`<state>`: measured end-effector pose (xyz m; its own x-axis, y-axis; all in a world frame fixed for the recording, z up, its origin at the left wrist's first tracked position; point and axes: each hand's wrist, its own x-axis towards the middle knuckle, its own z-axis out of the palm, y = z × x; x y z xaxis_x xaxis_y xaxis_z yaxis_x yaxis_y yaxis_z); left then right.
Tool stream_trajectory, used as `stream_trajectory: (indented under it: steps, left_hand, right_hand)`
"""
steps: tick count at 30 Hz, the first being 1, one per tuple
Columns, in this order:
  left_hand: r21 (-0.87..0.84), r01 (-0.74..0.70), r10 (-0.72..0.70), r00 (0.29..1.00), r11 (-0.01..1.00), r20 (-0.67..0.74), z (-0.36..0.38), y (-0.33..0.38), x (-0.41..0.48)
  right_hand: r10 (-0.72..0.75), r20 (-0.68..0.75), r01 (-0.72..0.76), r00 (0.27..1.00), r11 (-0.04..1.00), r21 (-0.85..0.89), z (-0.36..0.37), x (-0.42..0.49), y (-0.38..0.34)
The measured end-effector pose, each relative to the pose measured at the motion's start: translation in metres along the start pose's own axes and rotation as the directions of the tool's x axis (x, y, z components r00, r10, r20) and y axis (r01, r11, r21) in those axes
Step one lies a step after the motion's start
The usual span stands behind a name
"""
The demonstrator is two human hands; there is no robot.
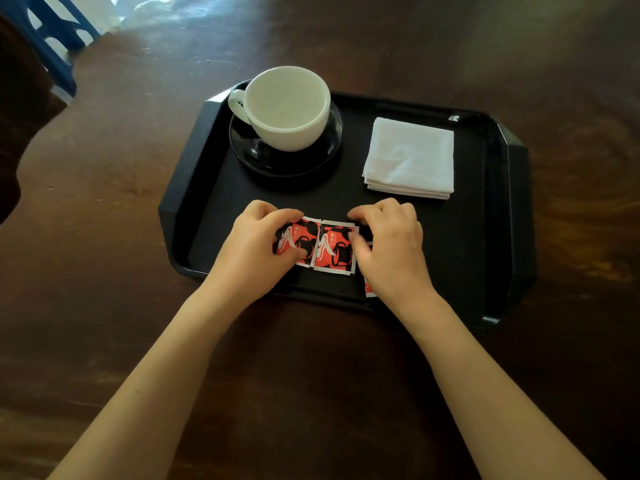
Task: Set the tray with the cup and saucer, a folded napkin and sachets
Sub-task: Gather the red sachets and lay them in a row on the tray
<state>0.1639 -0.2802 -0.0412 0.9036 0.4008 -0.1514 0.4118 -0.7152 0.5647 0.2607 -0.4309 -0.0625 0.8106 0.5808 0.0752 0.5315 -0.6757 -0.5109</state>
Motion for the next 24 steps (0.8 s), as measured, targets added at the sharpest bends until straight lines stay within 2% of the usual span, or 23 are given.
stream_trajectory:
  steps: [3,5,7,9,13,17,24]
  left_hand:
    - [0.078,-0.114,0.111,0.993,0.99,0.035,0.0,0.003,0.001]
    - [0.178,-0.169,0.154,0.983,0.969,0.098,0.003,0.004,0.002]
    - [0.235,-0.191,0.162,0.977,0.953,0.135,0.007,0.004,0.004]
    - [0.249,-0.201,0.172,0.976,0.948,0.132,0.009,0.002,0.005]
    - [0.244,-0.204,0.179,0.977,0.948,0.12,0.009,0.001,0.005]
    - [0.254,-0.211,0.182,0.974,0.944,0.134,0.008,0.002,0.007]
    - [0.252,-0.201,0.17,0.976,0.947,0.137,0.008,0.003,0.008]
  right_hand:
    - [-0.014,0.028,0.013,1.0,0.999,0.046,-0.016,-0.001,0.008]
    - [-0.078,0.166,0.072,0.983,0.996,0.042,-0.033,-0.006,0.019]
    - [-0.119,0.348,0.137,0.93,0.99,-0.027,-0.044,-0.011,0.028]
    - [-0.137,0.417,0.198,0.899,0.975,-0.106,-0.045,-0.015,0.032]
    - [-0.188,0.344,0.236,0.92,0.966,-0.104,-0.041,-0.016,0.034]
    - [-0.181,0.262,0.202,0.948,0.978,-0.055,-0.037,-0.02,0.037]
    - [-0.179,0.247,0.191,0.952,0.981,-0.021,-0.027,-0.019,0.034]
